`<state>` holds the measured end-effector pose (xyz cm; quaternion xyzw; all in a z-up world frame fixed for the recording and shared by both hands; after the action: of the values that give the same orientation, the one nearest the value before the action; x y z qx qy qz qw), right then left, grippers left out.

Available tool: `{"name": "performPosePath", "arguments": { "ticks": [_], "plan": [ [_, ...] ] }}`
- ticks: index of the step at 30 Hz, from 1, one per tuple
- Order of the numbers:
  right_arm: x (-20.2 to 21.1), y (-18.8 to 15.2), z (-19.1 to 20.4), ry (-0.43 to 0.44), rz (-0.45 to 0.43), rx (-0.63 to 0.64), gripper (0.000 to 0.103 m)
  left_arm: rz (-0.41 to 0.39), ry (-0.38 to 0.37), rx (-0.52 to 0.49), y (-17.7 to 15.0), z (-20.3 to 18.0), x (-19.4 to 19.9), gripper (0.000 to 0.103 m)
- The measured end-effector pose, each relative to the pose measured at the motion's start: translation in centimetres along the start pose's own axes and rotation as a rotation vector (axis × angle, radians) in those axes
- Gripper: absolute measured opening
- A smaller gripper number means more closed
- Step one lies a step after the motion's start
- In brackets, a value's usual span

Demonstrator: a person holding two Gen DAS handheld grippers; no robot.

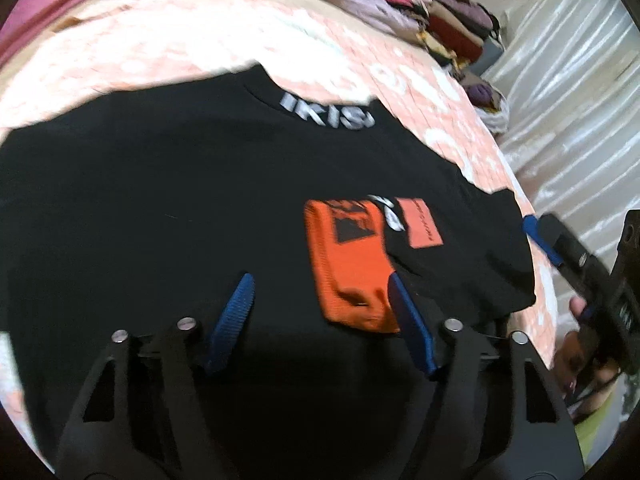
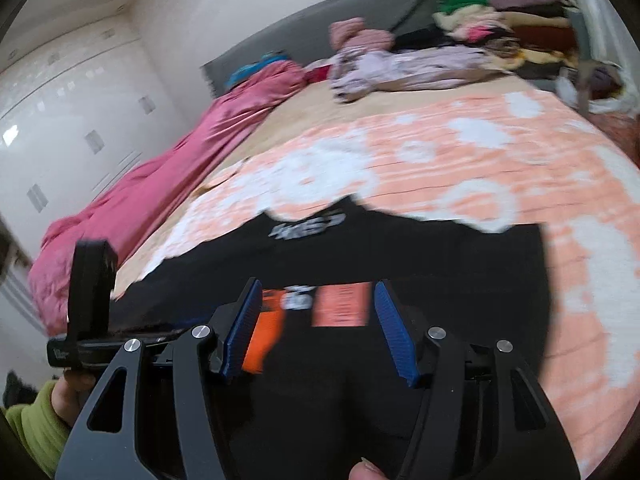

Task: Fold small clothes
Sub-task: 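Carry the sleeve across the shirt body and open the right tool, then grasp the laid orange cuff with the left tool, straighten it, release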

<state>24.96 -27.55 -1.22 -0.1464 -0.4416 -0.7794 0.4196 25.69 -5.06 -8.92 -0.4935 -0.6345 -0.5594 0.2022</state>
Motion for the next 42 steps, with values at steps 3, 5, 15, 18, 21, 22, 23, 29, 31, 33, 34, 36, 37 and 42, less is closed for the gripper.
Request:
{"name": "performPosePath", "arguments": {
  "ticks": [3, 5, 15, 18, 21, 22, 23, 29, 31, 33, 34, 36, 37, 42],
  "plan": [
    [2.4, 2.1, -3.7, -0.056, -0.044, -0.054, 0.058, 0.015, 0.001, -0.011, 0.2, -1.5, -1.5, 0.05],
    [3.7, 3.0, -5.6, -0.085, -0.061, -0.069, 0.058, 0.009, 0.037, -0.025, 0.6, -2.4, -2.1, 0.027],
    [9.3, 8.2, -11.6, -0.277, -0.13, -0.021, 0.058, -0.082, 0.054, -0.055, 3.9, -2.5, 1.0, 0.01],
    [11.2, 10.0, -11.5, -0.286, -0.175, -0.014, 0.058, -0.126, 0.066, -0.051, 4.9, -1.3, 3.6, 0.01],
    [12.8, 11.5, -10.3, -0.263, -0.22, -0.003, 0.058, -0.159, 0.089, -0.053, 5.7, 0.2, 6.0, 0.01],
    [13.2, 11.7, -9.5, -0.247, -0.234, 0.005, 0.058, -0.16, 0.103, -0.053, 5.9, 1.1, 6.7, 0.01],
    [13.4, 11.8, -8.9, -0.233, -0.237, 0.011, 0.058, -0.157, 0.116, -0.05, 5.9, 1.7, 7.0, 0.01],
    [9.2, 9.5, -4.3, -0.161, -0.151, 0.056, 0.058, -0.113, 0.162, 0.01, 4.2, 5.7, 6.5, 0.01],
    [6.6, 7.9, -3.1, -0.139, -0.102, 0.062, 0.058, -0.101, 0.163, 0.029, 3.3, 6.8, 6.2, 0.01],
    [4.3, 6.5, -2.2, -0.118, -0.055, 0.054, 0.058, -0.088, 0.169, 0.028, 3.1, 7.2, 5.7, 0.011],
    [2.6, 5.3, -1.5, -0.105, -0.024, 0.052, 0.058, -0.076, 0.178, 0.023, 2.7, 7.5, 5.4, 0.011],
    [0.3, 3.3, -0.6, -0.096, 0.023, 0.069, 0.058, -0.064, 0.182, 0.029, 2.1, 8.0, 5.0, 0.011],
    [-0.5, 2.6, 0.0, -0.097, 0.037, 0.076, 0.058, -0.062, 0.185, 0.03, 1.9, 8.2, 4.9, 0.012],
    [-4.7, -1.4, 1.5, -0.142, 0.106, 0.114, 0.058, -0.049, 0.211, 0.025, 0.9, 9.1, 4.5, 0.014]
  ]
}}
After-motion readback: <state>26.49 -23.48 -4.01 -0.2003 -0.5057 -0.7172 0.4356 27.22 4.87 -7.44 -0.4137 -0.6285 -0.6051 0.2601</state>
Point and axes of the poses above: each gripper's, at about its wrist camera, not at the fingertips, and x roughly against the way its jaws point, z to its left, y to its top, the point moved 5 cm from there along -x, roughly the way its jaws point, and after that the axes turned 15 degrees about -x, right-handed, at the moved point
